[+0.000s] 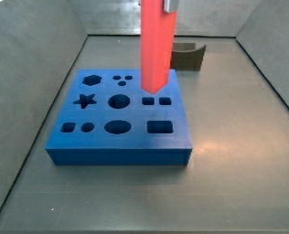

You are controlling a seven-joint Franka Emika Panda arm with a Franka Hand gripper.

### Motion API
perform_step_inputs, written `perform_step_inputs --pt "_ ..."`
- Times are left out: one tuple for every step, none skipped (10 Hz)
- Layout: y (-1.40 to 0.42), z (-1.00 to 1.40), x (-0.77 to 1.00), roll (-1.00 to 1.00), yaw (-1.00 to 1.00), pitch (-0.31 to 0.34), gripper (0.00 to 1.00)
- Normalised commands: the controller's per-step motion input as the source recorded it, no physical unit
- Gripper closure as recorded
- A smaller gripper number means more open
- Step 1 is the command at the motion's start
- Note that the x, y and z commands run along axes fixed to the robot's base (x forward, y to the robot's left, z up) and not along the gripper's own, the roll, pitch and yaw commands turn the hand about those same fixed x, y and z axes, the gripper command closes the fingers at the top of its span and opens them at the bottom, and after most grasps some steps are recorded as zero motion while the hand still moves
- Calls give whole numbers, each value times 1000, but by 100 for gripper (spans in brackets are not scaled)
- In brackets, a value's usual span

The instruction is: Insert the rectangle object.

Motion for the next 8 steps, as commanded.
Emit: perform_step_inputs --pt "-29 -31 -57 156 -1000 19 100" --pt "-31 0 0 127 -1000 0 100" --pt "-60 0 0 96 -1000 0 100" --pt "-69 0 0 91 -1000 0 100" --pt "-60 0 0 91 -1000 0 100" --pt "-51 0 0 91 -1000 0 100" --pt "-31 0 0 93 -1000 0 100" --pt "-54 -97 0 74 -1000 0 100"
